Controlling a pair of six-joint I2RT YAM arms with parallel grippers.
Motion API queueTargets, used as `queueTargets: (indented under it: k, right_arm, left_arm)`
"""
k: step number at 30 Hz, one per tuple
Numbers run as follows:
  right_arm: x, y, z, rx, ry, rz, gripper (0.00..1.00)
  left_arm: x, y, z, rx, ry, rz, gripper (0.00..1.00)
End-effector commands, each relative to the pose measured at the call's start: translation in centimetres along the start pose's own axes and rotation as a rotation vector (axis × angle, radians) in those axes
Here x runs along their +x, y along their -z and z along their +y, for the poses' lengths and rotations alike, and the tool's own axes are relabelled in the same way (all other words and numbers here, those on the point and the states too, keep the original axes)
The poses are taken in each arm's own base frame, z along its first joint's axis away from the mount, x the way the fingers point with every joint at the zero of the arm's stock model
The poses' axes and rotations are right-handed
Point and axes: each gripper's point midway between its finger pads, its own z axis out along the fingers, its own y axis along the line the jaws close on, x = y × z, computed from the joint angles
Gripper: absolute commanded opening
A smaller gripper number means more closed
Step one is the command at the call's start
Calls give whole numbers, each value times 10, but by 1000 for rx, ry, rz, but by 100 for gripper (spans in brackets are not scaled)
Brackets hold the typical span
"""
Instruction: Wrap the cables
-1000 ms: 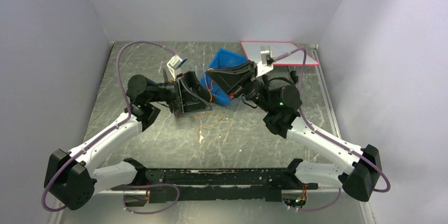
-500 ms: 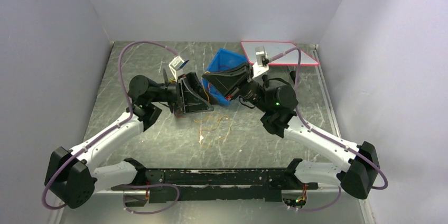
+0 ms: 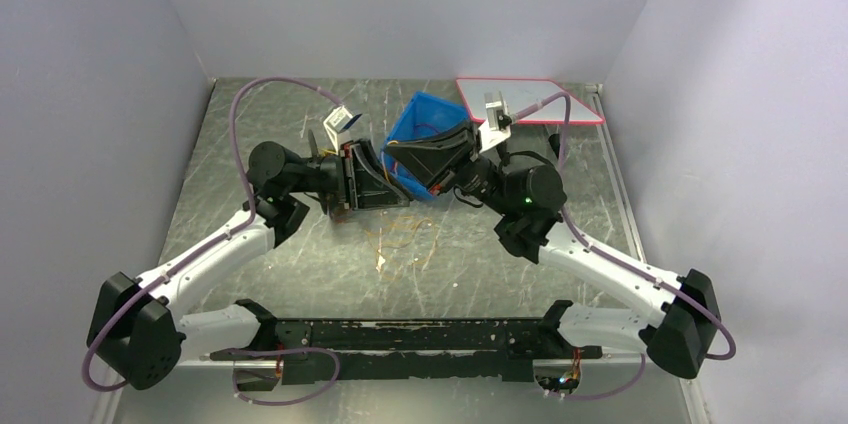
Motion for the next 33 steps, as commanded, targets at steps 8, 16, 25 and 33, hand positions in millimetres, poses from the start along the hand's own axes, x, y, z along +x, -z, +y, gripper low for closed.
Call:
queueTargets:
  k: [8,16,25,33]
  right_arm:
    - [-14,7,8,-1,55,-50,0]
    - [-22,13,3,49,76,-81,0]
    - [-28,16,-6,105,98,-103,0]
    - [-29,20,-13,151,118,-104,0]
  left_arm:
    - [3,-3,-9,46,-49,20,24]
    - [10,-3,-5,42,-30,31,7]
    - [16,-3,-4,35,-21,45,7]
    - [20,-2,3,-13,-12,49,15]
